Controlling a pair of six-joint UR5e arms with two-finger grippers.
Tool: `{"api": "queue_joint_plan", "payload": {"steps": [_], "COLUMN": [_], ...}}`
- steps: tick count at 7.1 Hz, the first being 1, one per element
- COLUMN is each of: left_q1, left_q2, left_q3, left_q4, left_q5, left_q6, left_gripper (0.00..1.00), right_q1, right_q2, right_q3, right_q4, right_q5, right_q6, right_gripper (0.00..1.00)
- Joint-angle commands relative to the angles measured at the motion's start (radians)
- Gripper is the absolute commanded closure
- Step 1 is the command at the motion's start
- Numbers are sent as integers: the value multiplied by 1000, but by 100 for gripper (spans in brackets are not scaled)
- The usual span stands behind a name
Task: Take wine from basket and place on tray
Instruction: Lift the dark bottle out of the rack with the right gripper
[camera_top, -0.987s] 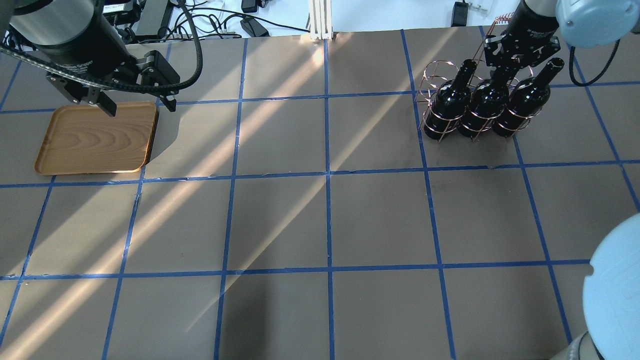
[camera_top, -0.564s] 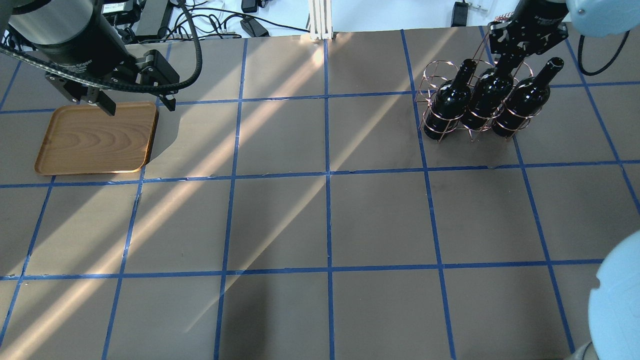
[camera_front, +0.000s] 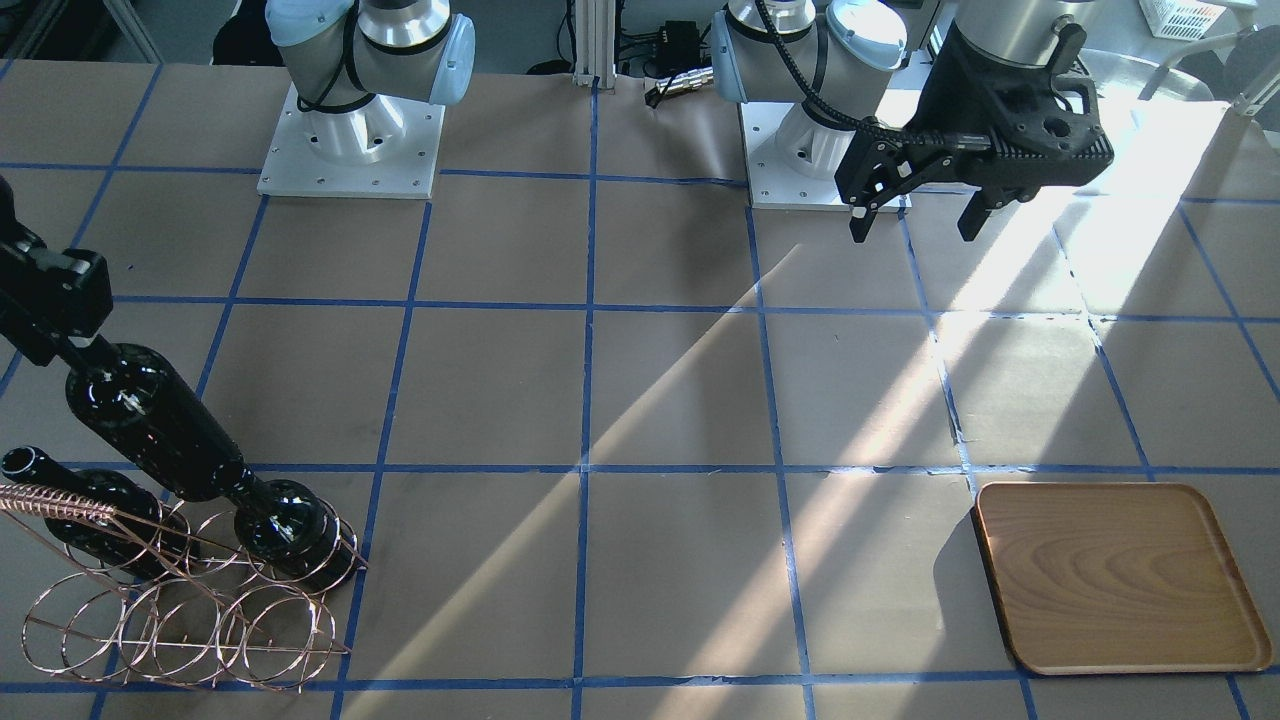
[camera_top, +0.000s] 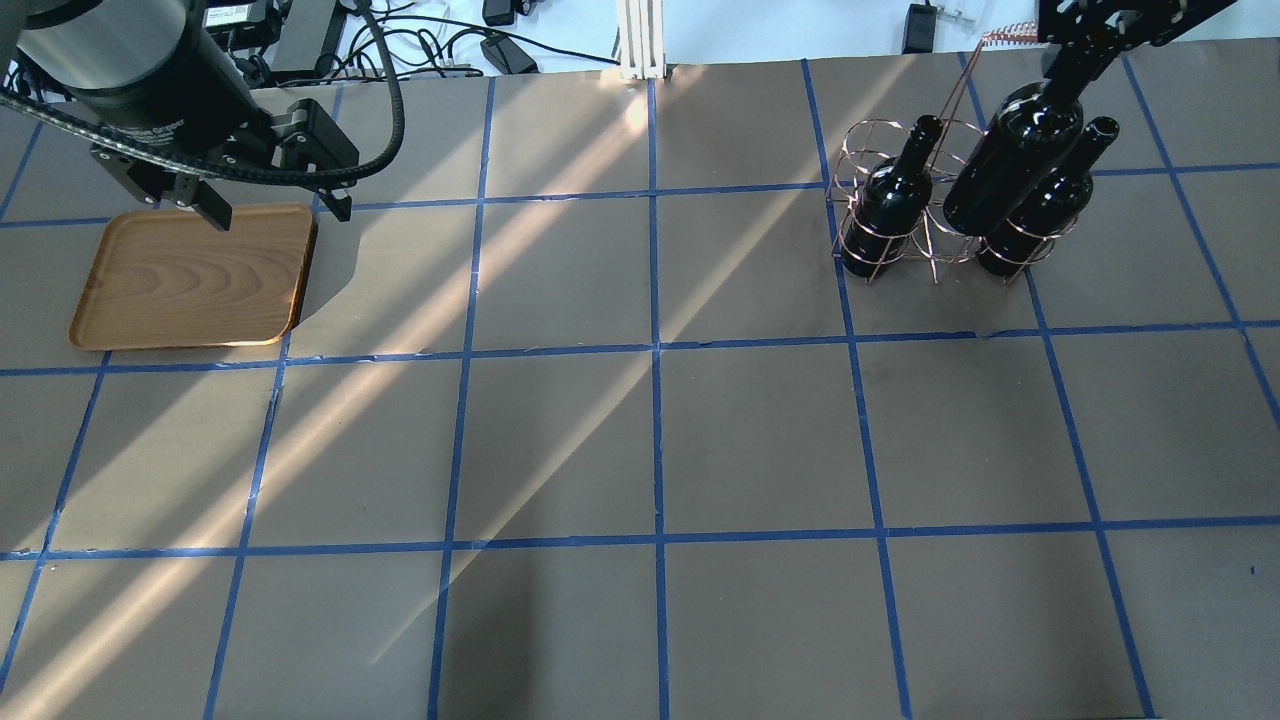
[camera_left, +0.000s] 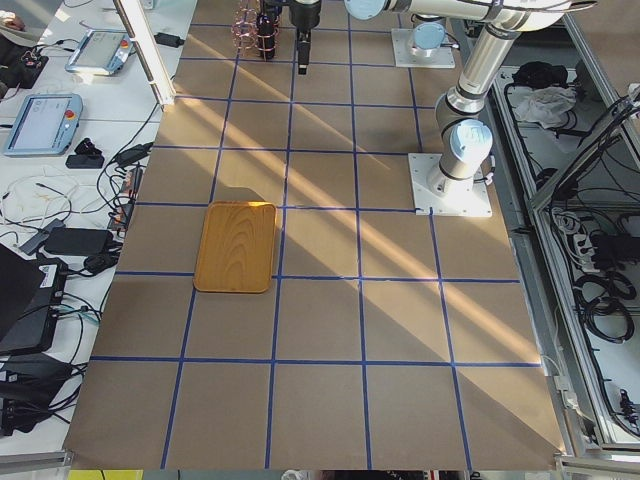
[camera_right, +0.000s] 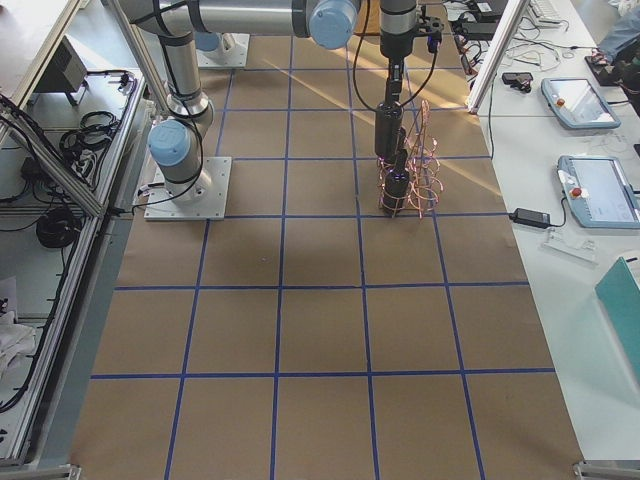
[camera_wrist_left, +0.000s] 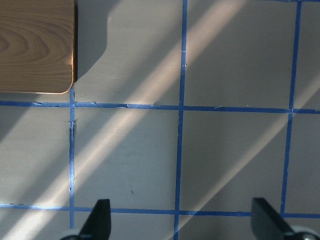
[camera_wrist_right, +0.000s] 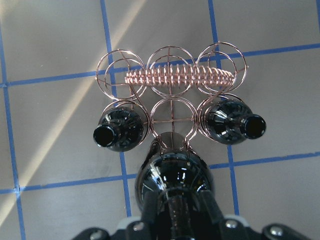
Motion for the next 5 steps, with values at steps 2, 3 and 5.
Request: {"api": "queue_joint_plan", "payload": {"steps": [2, 3, 5], "left_q1": [0, 5, 8], "left_q2": [0, 0, 0], "left_q3": [0, 0, 0], "left_q4": [1, 4, 5], "left_q5": [0, 0, -3], "left_q6": [0, 0, 0], "left_gripper": [0, 0, 0], "right_q1": [47, 137, 269], "right_q2": [-18, -17, 11], "right_q3": [19, 51, 117], "right_q4": [85, 66, -45], "right_q5": [-8, -17, -20], "right_q6": [17, 76, 333], "right_gripper": [73, 73, 74]}}
